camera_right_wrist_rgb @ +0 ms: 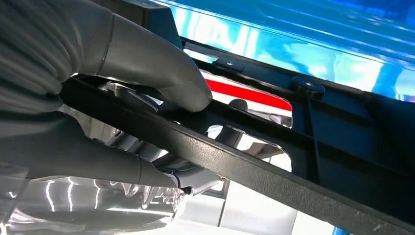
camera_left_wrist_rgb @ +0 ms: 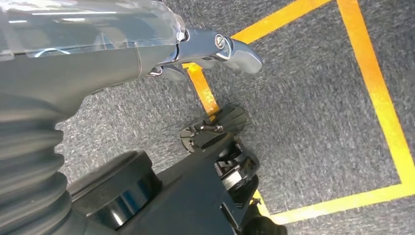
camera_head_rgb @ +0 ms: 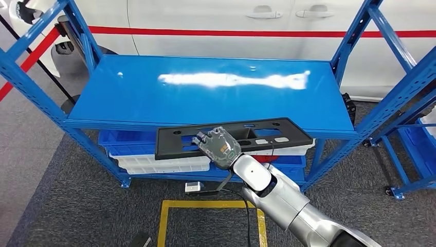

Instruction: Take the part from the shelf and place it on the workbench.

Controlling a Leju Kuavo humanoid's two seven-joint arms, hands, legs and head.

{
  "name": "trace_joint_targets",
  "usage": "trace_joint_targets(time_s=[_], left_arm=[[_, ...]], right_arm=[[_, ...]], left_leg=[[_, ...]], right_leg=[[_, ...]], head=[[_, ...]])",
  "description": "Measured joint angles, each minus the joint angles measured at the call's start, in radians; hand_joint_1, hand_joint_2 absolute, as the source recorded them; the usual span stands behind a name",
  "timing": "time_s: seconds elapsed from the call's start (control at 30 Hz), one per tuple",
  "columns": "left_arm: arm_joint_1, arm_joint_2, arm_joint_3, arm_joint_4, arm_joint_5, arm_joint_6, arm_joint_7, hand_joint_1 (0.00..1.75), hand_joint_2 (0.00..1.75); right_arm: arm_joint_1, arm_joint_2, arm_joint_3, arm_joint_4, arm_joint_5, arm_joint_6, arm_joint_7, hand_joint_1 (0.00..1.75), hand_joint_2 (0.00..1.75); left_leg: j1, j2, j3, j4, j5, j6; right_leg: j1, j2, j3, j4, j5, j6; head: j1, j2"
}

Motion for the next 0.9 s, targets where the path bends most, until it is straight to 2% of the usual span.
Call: trace_joint_targets(time_s=[0.07, 0.1, 0.13, 0.2, 0.23, 0.27, 0.3, 0.33, 0.37, 0.43, 0.47, 0.5, 0.57, 0.6, 0.63, 0.67, 0.73, 0.77, 0.8, 0.83, 0.87, 0.9], left_arm=[[0.000, 0.000, 0.000, 0.000, 0.000, 0.000, 0.001, 0.00, 1.75], [0.000, 0.000, 0.000, 0.000, 0.000, 0.000, 0.002, 0.00, 1.75], [0.000, 0.000, 0.000, 0.000, 0.000, 0.000, 0.002, 0.00, 1.75], [0.000, 0.001, 0.000, 0.000, 0.001, 0.000, 0.002, 0.00, 1.75], [0.000, 0.001, 0.000, 0.000, 0.003, 0.000, 0.002, 0.00, 1.75], [0.001, 0.002, 0.000, 0.000, 0.005, 0.000, 0.001, 0.00, 1.75], [0.001, 0.002, 0.000, 0.000, 0.008, 0.000, 0.001, 0.00, 1.75], [0.002, 0.002, 0.000, 0.000, 0.009, 0.000, 0.001, 0.00, 1.75], [0.002, 0.003, 0.000, 0.000, 0.010, 0.001, 0.001, 0.00, 1.75], [0.001, 0.004, 0.000, 0.000, 0.012, 0.001, 0.000, 0.00, 1.75], [0.001, 0.005, 0.000, 0.000, 0.012, 0.001, 0.000, 0.00, 1.75], [0.000, 0.005, 0.000, 0.000, 0.013, 0.001, 0.000, 0.00, 1.75], [0.001, 0.006, 0.000, -0.001, 0.013, 0.001, -0.001, 0.00, 1.75], [0.001, 0.006, 0.000, -0.001, 0.013, 0.001, -0.001, 0.00, 1.75], [0.000, 0.006, 0.000, -0.001, 0.013, 0.001, -0.001, 0.00, 1.75], [-0.001, 0.006, 0.000, -0.001, 0.013, 0.002, -0.001, 0.00, 1.75], [-0.002, 0.006, 0.000, -0.001, 0.013, 0.002, -0.001, 0.00, 1.75], [-0.002, 0.006, 0.000, -0.001, 0.013, 0.002, 0.000, 0.00, 1.75], [-0.001, 0.006, 0.000, -0.001, 0.013, 0.002, 0.000, 0.00, 1.75], [-0.001, 0.006, 0.000, -0.001, 0.013, 0.002, 0.000, 0.00, 1.75], [-0.001, 0.006, 0.000, -0.001, 0.014, 0.001, 0.000, 0.00, 1.75], [-0.001, 0.006, 0.000, -0.001, 0.014, 0.001, 0.000, 0.00, 1.75]], right_arm=[[0.000, -0.002, -0.001, -0.001, 0.000, 0.000, -0.002, 1.75, 1.75], [0.000, -0.002, -0.001, -0.002, -0.002, 0.001, -0.004, 1.75, 1.75], [0.000, -0.002, -0.002, -0.003, -0.007, 0.004, -0.009, 1.75, 1.75], [0.002, -0.003, -0.005, -0.005, -0.034, 0.019, -0.028, 1.75, 1.75], [0.004, -0.005, -0.008, -0.006, -0.053, 0.030, -0.039, 1.75, 1.75], [0.008, -0.007, -0.011, -0.007, -0.071, 0.040, -0.047, 1.75, 1.75], [0.013, -0.009, -0.015, -0.007, -0.086, 0.049, -0.050, 1.75, 1.75], [0.018, -0.012, -0.020, -0.007, -0.096, 0.055, -0.051, 1.75, 1.75], [0.022, -0.014, -0.026, -0.007, -0.103, 0.060, -0.051, 1.75, 1.75], [0.026, -0.018, -0.037, -0.010, -0.111, 0.064, -0.049, 1.75, 1.75], [0.027, -0.019, -0.042, -0.013, -0.113, 0.065, -0.048, 1.75, 1.75], [0.027, -0.020, -0.046, -0.015, -0.113, 0.065, -0.047, 1.75, 1.75], [0.029, -0.022, -0.051, -0.017, -0.114, 0.065, -0.047, 1.75, 1.75], [0.031, -0.023, -0.054, -0.018, -0.114, 0.065, -0.047, 1.75, 1.75], [0.032, -0.025, -0.056, -0.019, -0.114, 0.066, -0.046, 1.75, 1.75], [0.033, -0.026, -0.058, -0.019, -0.114, 0.067, -0.044, 1.75, 1.75], [0.035, -0.027, -0.059, -0.019, -0.110, 0.071, -0.032, 1.75, 1.75], [0.037, -0.028, -0.060, -0.017, -0.107, 0.074, -0.025, 1.75, 1.75], [0.040, -0.028, -0.060, -0.015, -0.105, 0.077, -0.019, 1.75, 1.75], [0.042, -0.028, -0.061, -0.012, -0.104, 0.078, -0.017, 1.75, 1.75], [0.043, -0.029, -0.061, -0.009, -0.104, 0.079, -0.016, 1.75, 1.75], [0.044, -0.029, -0.062, -0.007, -0.107, 0.079, -0.017, 1.75, 1.75]], left_leg=[[0.000, -0.001, -0.005, 0.001, 0.008, -0.013], [0.001, -0.002, -0.011, 0.006, 0.001, -0.019], [0.002, -0.002, -0.020, 0.025, -0.019, -0.025], [0.006, -0.002, -0.053, 0.120, -0.096, -0.037], [0.008, -0.002, -0.072, 0.187, -0.137, -0.042], [0.010, -0.002, -0.086, 0.244, -0.164, -0.046], [0.011, -0.002, -0.086, 0.273, -0.171, -0.048], [0.011, -0.002, -0.068, 0.266, -0.159, -0.048], [0.011, -0.002, -0.032, 0.218, -0.132, -0.047], [0.009, -0.003, 0.062, 0.071, -0.092, -0.039], [0.007, -0.004, 0.094, 0.016, -0.084, -0.032], [0.003, -0.006, 0.110, -0.015, -0.084, -0.026], [0.000, -0.006, 0.108, -0.025, -0.076, -0.013], [0.001, -0.004, 0.104, -0.029, -0.068, -0.005], [0.003, -0.002, 0.099, -0.033, -0.059, 0.004], [0.005, 0.000, 0.093, -0.038, -0.049, 0.012], [0.004, 0.001, 0.072, -0.037, -0.034, 0.021], [0.002, 0.002, 0.060, -0.034, -0.027, 0.022], [0.001, 0.002, 0.048, -0.031, -0.021, 0.022], [0.000, 0.002, 0.037, -0.026, -0.016, 0.021], [0.000, 0.002, 0.027, -0.021, -0.012, 0.020], [0.000, 0.002, 0.018, -0.014, -0.010, 0.018]], right_leg=[[-0.001, 0.000, -0.008, -0.005, 0.011, -0.013], [-0.003, -0.001, -0.012, -0.009, 0.018, -0.020], [-0.005, -0.002, -0.017, -0.012, 0.025, -0.029], [-0.006, -0.004, -0.032, -0.014, 0.040, -0.039], [-0.006, -0.004, -0.041, -0.014, 0.047, -0.041], [-0.005, -0.005, -0.050, -0.013, 0.053, -0.041], [-0.005, -0.005, -0.058, -0.012, 0.059, -0.040], [-0.005, -0.005, -0.066, -0.011, 0.065, -0.038], [-0.005, -0.005, -0.072, -0.010, 0.070, -0.036], [-0.004, -0.004, -0.082, -0.008, 0.079, -0.028], [-0.004, -0.003, -0.085, -0.009, 0.085, -0.023], [-0.004, -0.003, -0.087, -0.010, 0.091, -0.017], [-0.004, -0.003, -0.090, -0.014, 0.104, -0.003], [-0.004, -0.002, -0.092, -0.013, 0.103, 0.002], [-0.004, -0.001, -0.098, -0.002, 0.088, 0.007], [-0.004, 0.000, -0.111, 0.028, 0.058, 0.010], [-0.005, 0.000, -0.153, 0.148, -0.030, 0.013], [-0.005, 0.000, -0.174, 0.214, -0.062, 0.015], [-0.005, 0.000, -0.183, 0.259, -0.075, 0.016], [-0.005, 0.000, -0.175, 0.267, -0.069, 0.016], [-0.005, 0.000, -0.146, 0.234, -0.046, 0.015], [-0.005, 0.000, -0.102, 0.171, -0.020, 0.012]], head=[[0.000, 0.000], [0.000, 0.000], [0.000, 0.000], [0.000, 0.000], [0.000, 0.000], [0.000, 0.000], [0.000, 0.000], [0.000, 0.000], [0.000, 0.000], [0.000, 0.000], [0.000, 0.000], [0.000, 0.000], [0.000, 0.000], [0.000, 0.000], [0.000, 0.000], [0.000, 0.000], [0.000, 0.000], [0.000, 0.000], [0.000, 0.000], [0.000, 0.000], [0.000, 0.000], [0.000, 0.000]])
